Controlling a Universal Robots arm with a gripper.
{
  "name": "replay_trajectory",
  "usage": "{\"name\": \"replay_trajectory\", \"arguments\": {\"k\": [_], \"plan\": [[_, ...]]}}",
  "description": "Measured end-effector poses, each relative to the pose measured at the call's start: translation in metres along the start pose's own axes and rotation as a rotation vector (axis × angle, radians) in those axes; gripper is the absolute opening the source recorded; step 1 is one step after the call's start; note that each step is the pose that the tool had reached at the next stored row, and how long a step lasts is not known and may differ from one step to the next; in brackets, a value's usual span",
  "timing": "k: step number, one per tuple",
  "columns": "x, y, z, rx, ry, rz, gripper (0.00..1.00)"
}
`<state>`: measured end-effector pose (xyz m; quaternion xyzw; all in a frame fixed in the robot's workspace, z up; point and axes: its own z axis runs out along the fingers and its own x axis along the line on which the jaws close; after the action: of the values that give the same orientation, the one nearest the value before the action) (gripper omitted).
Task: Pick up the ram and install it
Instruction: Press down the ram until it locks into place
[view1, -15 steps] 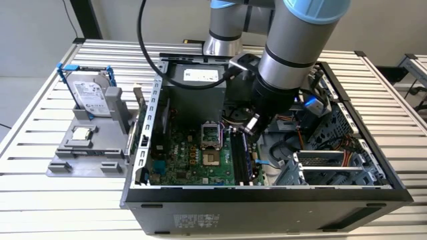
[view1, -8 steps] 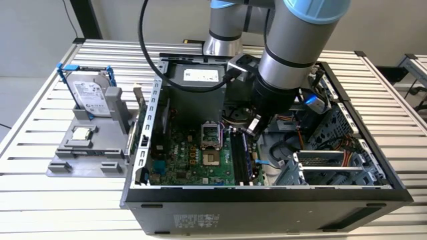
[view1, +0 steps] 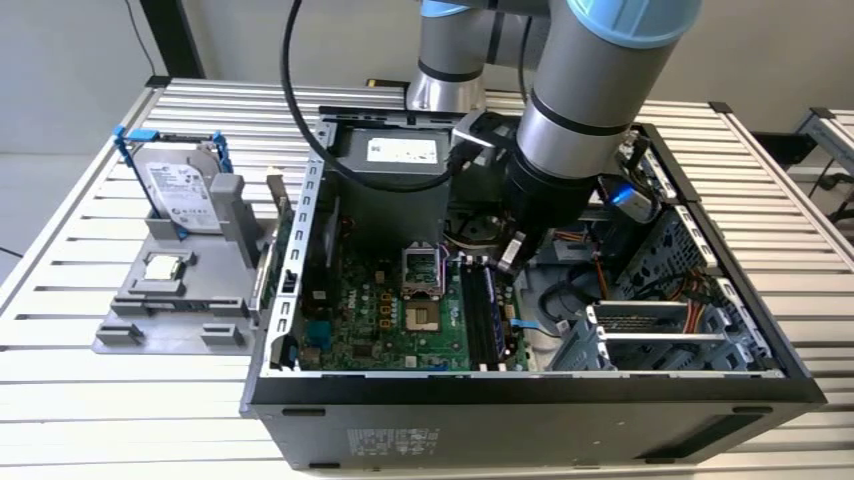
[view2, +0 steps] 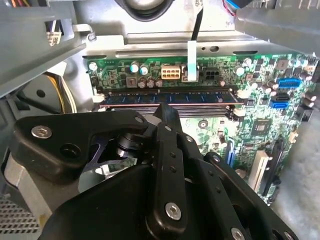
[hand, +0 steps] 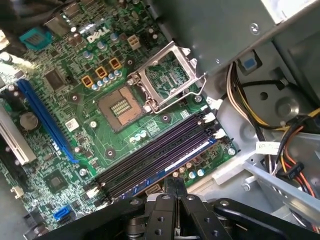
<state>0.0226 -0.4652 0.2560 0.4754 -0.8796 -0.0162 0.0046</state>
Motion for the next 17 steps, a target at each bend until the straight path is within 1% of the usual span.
{"name": "replay_trajectory", "arguments": {"k": [5,17], "plan": [[0.0000,0.0000,0.0003,-0.0006,0.0023,-0.071,0.00],[0.0000,0.0000,0.0004,-0.0021,0.0091,-0.281,0.00]]}}
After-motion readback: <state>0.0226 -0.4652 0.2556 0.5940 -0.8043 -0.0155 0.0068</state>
